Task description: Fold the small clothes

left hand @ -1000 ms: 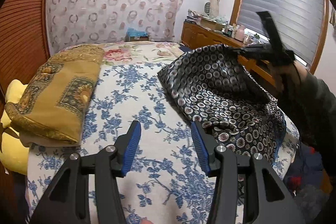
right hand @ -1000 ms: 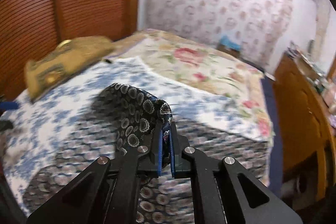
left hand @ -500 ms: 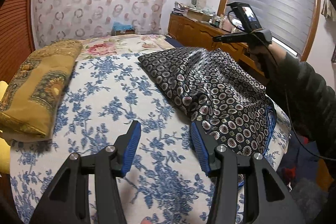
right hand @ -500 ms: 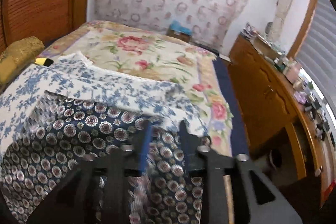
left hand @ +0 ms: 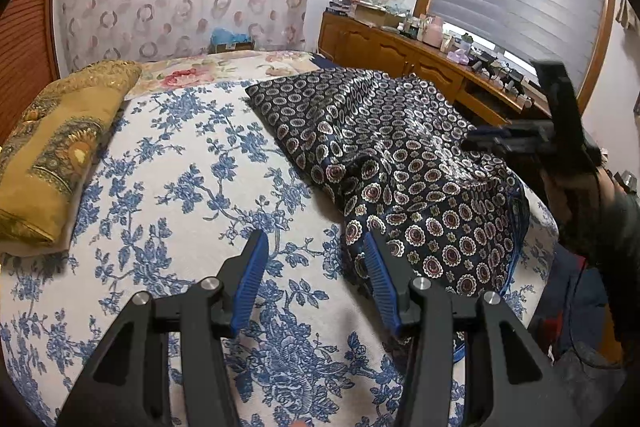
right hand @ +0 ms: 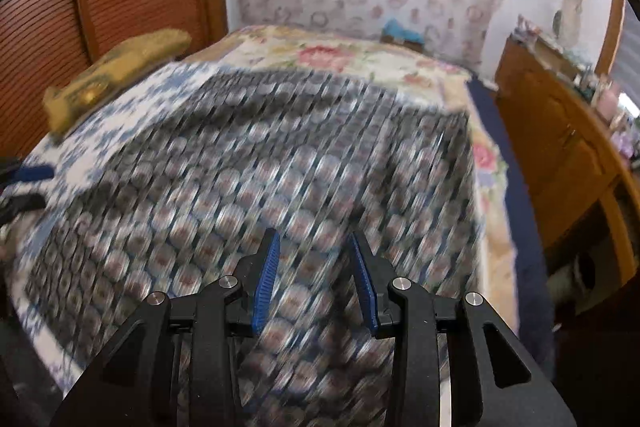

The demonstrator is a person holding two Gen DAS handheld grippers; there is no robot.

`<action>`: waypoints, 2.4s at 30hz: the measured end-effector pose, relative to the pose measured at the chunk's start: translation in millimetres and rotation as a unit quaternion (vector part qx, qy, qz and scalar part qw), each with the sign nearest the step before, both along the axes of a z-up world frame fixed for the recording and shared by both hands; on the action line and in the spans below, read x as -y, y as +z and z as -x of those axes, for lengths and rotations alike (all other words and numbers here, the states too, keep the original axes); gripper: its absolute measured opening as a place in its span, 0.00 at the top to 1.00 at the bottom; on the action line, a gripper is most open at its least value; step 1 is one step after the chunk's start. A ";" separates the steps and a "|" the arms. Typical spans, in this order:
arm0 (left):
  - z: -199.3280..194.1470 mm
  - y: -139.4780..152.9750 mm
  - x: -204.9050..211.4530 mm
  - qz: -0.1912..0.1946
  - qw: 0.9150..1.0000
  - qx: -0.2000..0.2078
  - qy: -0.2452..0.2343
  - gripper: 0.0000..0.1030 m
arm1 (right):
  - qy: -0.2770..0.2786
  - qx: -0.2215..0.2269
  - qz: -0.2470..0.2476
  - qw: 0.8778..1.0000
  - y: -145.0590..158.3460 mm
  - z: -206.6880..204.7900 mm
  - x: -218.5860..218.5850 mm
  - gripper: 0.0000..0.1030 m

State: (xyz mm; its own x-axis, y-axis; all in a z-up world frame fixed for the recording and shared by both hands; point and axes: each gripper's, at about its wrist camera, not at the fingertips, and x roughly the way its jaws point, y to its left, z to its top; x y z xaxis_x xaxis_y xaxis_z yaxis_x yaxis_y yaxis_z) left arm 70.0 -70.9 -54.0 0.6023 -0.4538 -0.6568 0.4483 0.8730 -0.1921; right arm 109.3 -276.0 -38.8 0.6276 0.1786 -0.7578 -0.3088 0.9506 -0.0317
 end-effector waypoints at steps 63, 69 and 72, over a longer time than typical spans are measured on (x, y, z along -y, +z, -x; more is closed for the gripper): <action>-185.7 -0.9 59.2 -0.045 0.997 -0.055 -0.004 0.53 | 0.001 -0.043 -0.047 0.998 -1.0 -146.4 62.2 0.61; -213.6 -10.4 62.1 -0.029 0.997 -0.070 -0.020 0.53 | 0.036 -0.057 -0.063 0.996 -11.6 -157.5 56.3 0.75; -222.9 -11.2 65.0 -0.026 0.997 -0.072 -0.026 0.62 | 0.058 -0.048 -0.062 0.995 -11.7 -155.7 50.7 0.94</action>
State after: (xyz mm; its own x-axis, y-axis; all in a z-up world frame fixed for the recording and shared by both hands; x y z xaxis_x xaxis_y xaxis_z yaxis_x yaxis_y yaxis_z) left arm 292.9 -135.9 -65.2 0.4773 -0.4455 -0.7575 0.4644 0.8596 -0.2130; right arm 265.0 -326.7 -50.4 0.5230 0.3413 -0.7810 -0.4122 0.9033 0.1187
